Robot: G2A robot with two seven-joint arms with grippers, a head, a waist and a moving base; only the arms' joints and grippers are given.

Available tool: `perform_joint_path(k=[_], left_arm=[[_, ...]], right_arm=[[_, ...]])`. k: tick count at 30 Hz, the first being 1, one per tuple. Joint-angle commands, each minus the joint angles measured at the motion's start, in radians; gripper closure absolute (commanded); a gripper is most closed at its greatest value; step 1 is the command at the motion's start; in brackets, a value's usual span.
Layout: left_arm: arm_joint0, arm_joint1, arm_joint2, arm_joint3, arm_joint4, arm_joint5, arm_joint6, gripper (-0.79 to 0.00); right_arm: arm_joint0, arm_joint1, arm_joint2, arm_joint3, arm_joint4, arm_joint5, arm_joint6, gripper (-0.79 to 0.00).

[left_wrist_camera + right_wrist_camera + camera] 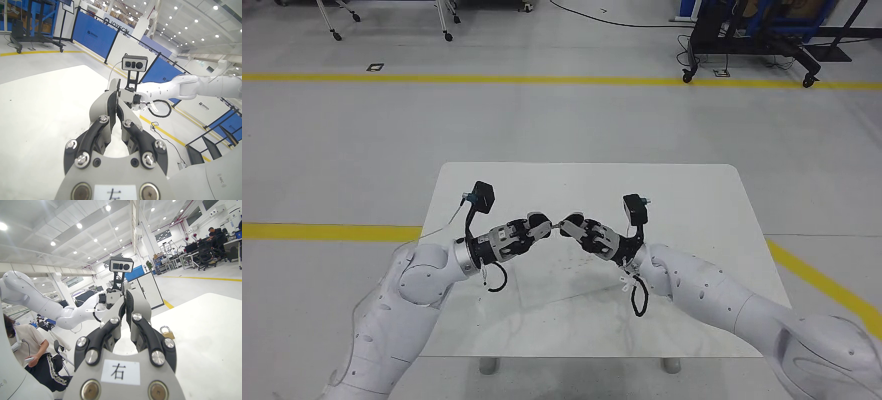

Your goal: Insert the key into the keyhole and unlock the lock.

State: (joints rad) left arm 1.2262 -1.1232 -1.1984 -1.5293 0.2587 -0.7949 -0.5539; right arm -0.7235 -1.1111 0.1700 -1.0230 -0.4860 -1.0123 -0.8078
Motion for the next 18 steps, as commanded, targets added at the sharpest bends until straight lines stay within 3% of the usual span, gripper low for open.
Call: perform_joint_path(k=[1,3,9,13,18], left_arm=[[-0.001,0.001,-0.003,-0.003,0.013,0.008,0.010,0.000],[-0.001,0.002,-0.006,-0.008,0.028,0.013,0.020,0.000],[0.008,0.004,-0.008,-0.024,0.068,0.022,0.042,0.000],[0.014,0.006,-0.012,-0.050,0.117,0.041,0.057,0.000],[0.036,0.008,-0.019,-0.086,0.163,0.042,0.092,0.000]], right_arm=[[-0.002,-0.001,0.000,-0.001,-0.003,0.000,0.000,-0.114],[-0.003,-0.002,0.000,-0.002,-0.007,0.000,0.000,-0.160],[-0.004,-0.004,0.000,-0.012,0.000,0.000,0.000,-0.188],[0.002,-0.008,0.000,-0.026,0.005,0.000,0.051,0.000],[-0.001,-0.012,0.000,-0.017,0.050,0.000,0.097,0.000]])
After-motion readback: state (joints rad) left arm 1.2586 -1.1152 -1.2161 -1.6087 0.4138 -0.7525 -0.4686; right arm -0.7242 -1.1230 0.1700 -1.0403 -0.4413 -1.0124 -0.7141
